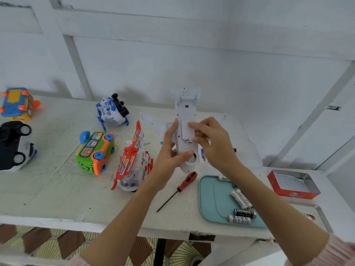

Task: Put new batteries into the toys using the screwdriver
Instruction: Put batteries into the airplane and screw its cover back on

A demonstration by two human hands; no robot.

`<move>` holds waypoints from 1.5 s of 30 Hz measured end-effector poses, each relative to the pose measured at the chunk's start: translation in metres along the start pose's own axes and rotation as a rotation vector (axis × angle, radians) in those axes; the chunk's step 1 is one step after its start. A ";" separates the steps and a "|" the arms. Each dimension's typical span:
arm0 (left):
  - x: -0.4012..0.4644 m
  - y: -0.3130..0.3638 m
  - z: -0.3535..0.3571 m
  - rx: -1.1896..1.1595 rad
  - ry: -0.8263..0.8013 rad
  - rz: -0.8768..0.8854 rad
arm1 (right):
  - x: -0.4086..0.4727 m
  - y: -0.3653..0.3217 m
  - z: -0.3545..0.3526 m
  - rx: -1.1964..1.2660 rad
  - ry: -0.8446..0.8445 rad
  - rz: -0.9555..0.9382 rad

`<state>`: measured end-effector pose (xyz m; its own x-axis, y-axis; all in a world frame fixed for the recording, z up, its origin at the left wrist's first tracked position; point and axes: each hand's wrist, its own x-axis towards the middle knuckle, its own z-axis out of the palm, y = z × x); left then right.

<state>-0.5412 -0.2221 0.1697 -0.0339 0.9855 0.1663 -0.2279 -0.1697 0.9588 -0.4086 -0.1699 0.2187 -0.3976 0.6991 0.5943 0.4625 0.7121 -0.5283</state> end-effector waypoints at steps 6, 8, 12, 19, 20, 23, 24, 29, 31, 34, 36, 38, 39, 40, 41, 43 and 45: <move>0.003 0.007 0.002 0.017 -0.003 0.019 | -0.002 -0.004 0.005 -0.007 0.067 -0.066; 0.003 0.009 0.002 0.015 0.006 0.014 | 0.001 -0.002 0.006 -0.035 0.039 -0.063; 0.004 0.009 0.000 0.019 0.012 0.008 | 0.005 0.006 0.003 -0.085 -0.051 -0.107; 0.005 0.010 -0.003 0.053 0.018 -0.013 | 0.014 0.006 0.001 -0.073 -0.073 -0.117; 0.005 0.010 -0.004 0.054 0.019 -0.016 | 0.014 0.007 0.002 -0.068 -0.071 -0.114; 0.005 0.010 -0.005 0.053 0.018 -0.020 | 0.015 0.006 0.003 -0.057 -0.073 -0.105; 0.004 0.010 -0.005 0.055 0.017 -0.021 | 0.015 0.007 0.004 -0.062 -0.069 -0.111; 0.004 0.009 -0.006 0.065 0.038 -0.032 | 0.013 0.007 0.012 -0.092 -0.038 -0.146; 0.004 0.009 -0.007 0.069 0.041 -0.044 | 0.011 0.008 0.014 -0.120 -0.035 -0.157; 0.006 0.011 -0.008 0.095 0.035 -0.059 | 0.009 0.010 0.014 -0.108 -0.034 -0.175; 0.006 0.012 -0.007 0.096 0.024 -0.066 | 0.009 0.011 0.013 -0.052 -0.052 -0.193; 0.007 0.011 -0.008 0.094 0.017 -0.071 | 0.010 0.012 0.010 -0.002 -0.064 -0.195; 0.007 0.011 -0.008 0.091 0.016 -0.074 | 0.011 0.013 0.009 0.015 -0.067 -0.187; 0.007 0.011 -0.008 0.086 0.015 -0.075 | 0.012 0.013 0.009 0.028 -0.069 -0.177; 0.007 0.010 -0.009 0.081 0.013 -0.077 | 0.012 0.014 0.009 0.039 -0.071 -0.169; 0.006 0.010 -0.009 0.075 0.006 -0.081 | 0.012 0.014 0.008 0.054 -0.077 -0.159; 0.006 0.010 -0.009 0.067 0.000 -0.083 | 0.011 0.014 0.009 0.063 -0.084 -0.152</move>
<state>-0.5526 -0.2178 0.1783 -0.0180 0.9962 0.0857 -0.1640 -0.0875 0.9826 -0.4138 -0.1516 0.2120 -0.5251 0.5838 0.6192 0.3424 0.8110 -0.4744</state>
